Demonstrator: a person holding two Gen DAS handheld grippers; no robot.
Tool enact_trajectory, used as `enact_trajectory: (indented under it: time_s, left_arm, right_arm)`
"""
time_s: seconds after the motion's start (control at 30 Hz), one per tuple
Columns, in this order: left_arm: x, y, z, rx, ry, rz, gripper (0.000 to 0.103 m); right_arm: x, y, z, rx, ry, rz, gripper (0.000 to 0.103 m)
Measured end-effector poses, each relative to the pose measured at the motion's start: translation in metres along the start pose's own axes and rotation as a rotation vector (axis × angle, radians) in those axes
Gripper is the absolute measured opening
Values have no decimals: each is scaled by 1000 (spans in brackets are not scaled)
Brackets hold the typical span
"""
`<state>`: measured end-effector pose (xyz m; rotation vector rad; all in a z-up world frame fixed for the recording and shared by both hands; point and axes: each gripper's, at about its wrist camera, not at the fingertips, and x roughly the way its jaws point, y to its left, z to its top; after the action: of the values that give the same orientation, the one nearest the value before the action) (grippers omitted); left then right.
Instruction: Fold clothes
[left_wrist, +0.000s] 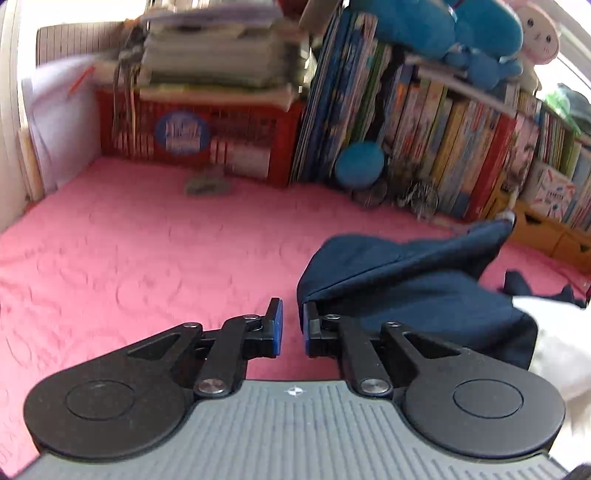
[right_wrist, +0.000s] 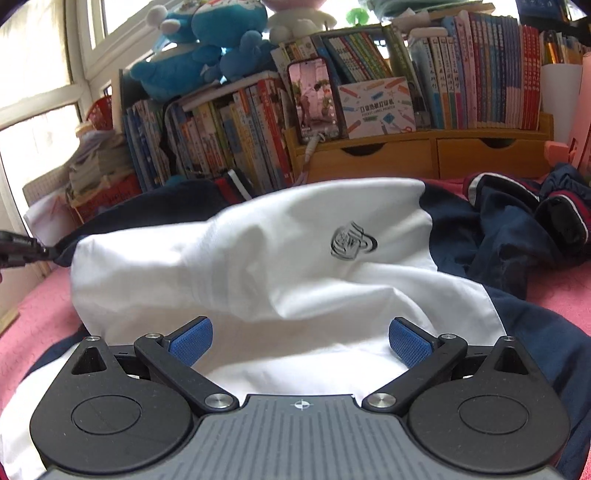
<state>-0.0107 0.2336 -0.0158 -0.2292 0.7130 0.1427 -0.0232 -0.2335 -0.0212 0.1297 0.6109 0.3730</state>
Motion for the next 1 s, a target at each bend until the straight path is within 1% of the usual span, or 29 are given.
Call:
enact_trajectory:
  time_s: [0.03, 0.13, 0.27, 0.3, 0.33, 0.37, 0.4, 0.43, 0.47, 0.5, 0.53, 0.57, 0.63, 0.67, 0.7, 0.73, 0.8, 0.83, 0.87, 0.9, 0.93, 0.97, 1.0]
  left_arm:
    - [-4, -4, -6, 46, 8, -5, 17]
    - [-20, -20, -21, 196, 23, -18, 20]
    - [-41, -41, -42, 396, 42, -35, 21]
    - [-53, -43, -34, 371, 4, -80, 23]
    - [-66, -44, -25, 339, -38, -127, 29]
    - [-75, -46, -14, 297, -82, -176, 41]
    - [-83, -53, 0, 259, -135, -223, 50]
    - [-86, -63, 12, 259, -170, -251, 69]
    - [-81, -79, 21, 298, -190, -261, 82]
    - [-77, -95, 29, 340, -209, -269, 85]
    - [-67, -114, 33, 396, -210, -264, 88]
    - [-52, -133, 33, 441, -197, -244, 93]
    - [-20, -167, 30, 522, -170, -196, 98]
    - [-3, -181, 27, 557, -156, -169, 99]
    - [19, -195, 22, 588, -129, -126, 99]
    - [34, -201, 20, 581, -96, -102, 99]
    - [60, -211, 15, 560, -29, -58, 96]
    - [74, -215, 12, 549, 4, -36, 83]
    - [80, -216, 14, 524, 21, -14, 47]
    - [81, -213, 18, 496, 26, 16, 30]
    - [78, -209, 25, 460, 22, 28, 8]
    - [69, -202, 35, 430, -2, 16, 3]
    - [59, -195, 45, 400, -27, 3, 3]
  right_arm:
    - [2, 0, -2, -5, 9, -8, 103]
    - [8, -1, -7, -7, 45, -21, 103]
    - [13, 1, -8, -12, 73, -31, 103]
    - [13, 2, -7, -17, 75, -35, 103]
    - [13, 3, -7, -22, 77, -38, 103]
    - [13, 4, -7, -27, 79, -43, 103]
    - [13, 5, -7, -34, 82, -47, 103]
    - [13, 7, -6, -43, 85, -54, 103]
    - [14, 9, -6, -52, 89, -61, 103]
    - [14, 10, -6, -60, 92, -68, 103]
    - [15, 12, -5, -67, 95, -75, 103]
    - [15, 13, -5, -75, 98, -80, 103]
    - [15, 14, -6, -80, 100, -85, 103]
    - [15, 14, -5, -80, 100, -85, 103]
    - [15, 14, -5, -78, 99, -84, 103]
    - [15, 13, -5, -76, 99, -82, 103]
    - [15, 12, -5, -71, 97, -79, 103]
    - [15, 13, -4, -70, 97, -78, 103]
    - [15, 12, -4, -68, 97, -77, 103]
    - [15, 12, -4, -67, 97, -76, 103]
    - [14, 11, -4, -65, 96, -74, 103]
    - [14, 10, -4, -63, 95, -72, 103]
    - [14, 10, -4, -59, 94, -69, 103]
